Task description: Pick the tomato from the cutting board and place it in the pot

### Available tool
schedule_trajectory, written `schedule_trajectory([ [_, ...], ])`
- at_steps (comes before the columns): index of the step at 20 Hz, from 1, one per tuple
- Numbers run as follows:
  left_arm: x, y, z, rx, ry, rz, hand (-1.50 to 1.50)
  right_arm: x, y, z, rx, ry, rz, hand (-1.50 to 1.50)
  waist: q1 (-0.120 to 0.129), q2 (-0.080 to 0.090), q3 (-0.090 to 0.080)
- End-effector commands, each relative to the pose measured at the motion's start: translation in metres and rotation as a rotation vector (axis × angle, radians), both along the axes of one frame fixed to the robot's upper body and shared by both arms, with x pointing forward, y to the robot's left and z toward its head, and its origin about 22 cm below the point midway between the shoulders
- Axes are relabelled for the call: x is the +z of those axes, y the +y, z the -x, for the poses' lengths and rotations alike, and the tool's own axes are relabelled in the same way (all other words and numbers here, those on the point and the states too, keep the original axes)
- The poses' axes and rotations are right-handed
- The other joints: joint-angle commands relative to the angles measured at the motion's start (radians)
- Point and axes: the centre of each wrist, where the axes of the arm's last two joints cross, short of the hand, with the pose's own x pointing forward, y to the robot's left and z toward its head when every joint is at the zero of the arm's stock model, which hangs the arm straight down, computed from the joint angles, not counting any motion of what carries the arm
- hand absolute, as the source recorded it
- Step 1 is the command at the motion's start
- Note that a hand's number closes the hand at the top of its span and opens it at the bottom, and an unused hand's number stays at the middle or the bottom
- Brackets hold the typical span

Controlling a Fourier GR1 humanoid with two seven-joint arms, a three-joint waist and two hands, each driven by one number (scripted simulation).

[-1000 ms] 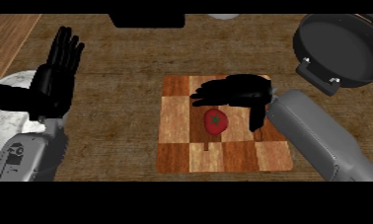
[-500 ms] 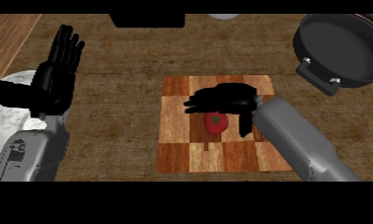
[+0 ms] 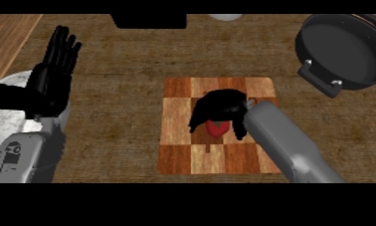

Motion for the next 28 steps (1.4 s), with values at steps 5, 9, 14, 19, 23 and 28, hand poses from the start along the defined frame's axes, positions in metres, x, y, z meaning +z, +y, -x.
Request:
schedule_trajectory([
  [5, -0.005, -0.003, 0.013, 0.0, -0.004, -0.006, 0.0, -0.018, 0.012, 0.02, 0.097, -0.011, -0.093, 1.5, -0.002, 0.007, 0.007],
  [9, -0.002, -0.001, 0.009, 0.007, -0.014, 0.014, 0.0, -0.026, 0.008, 0.035, 0.087, -0.043, -0.115, 1.5, -0.007, 0.006, 0.007],
  [14, 0.004, -0.008, 0.001, 0.02, -0.01, -0.013, 0.0, 0.006, 0.004, 0.028, -0.004, -0.16, -0.211, 1.5, -0.017, 0.005, 0.007],
  [19, -0.01, 0.009, 0.009, 0.015, 0.024, 0.002, 0.0, 0.033, -0.007, 0.009, -0.306, -0.157, -0.266, 1.5, -0.012, 0.007, 0.006],
  [23, 0.0, -0.001, 0.006, 0.019, -0.001, 0.0, 0.0, 0.036, -0.022, -0.011, -0.866, -0.203, -0.216, 1.5, -0.027, 0.006, 0.003],
  [28, 0.003, 0.004, 0.006, 0.029, -0.003, -0.022, 0.0, 0.07, -0.031, -0.033, -1.364, -0.373, -0.263, 1.5, -0.021, 0.0, 0.001],
])
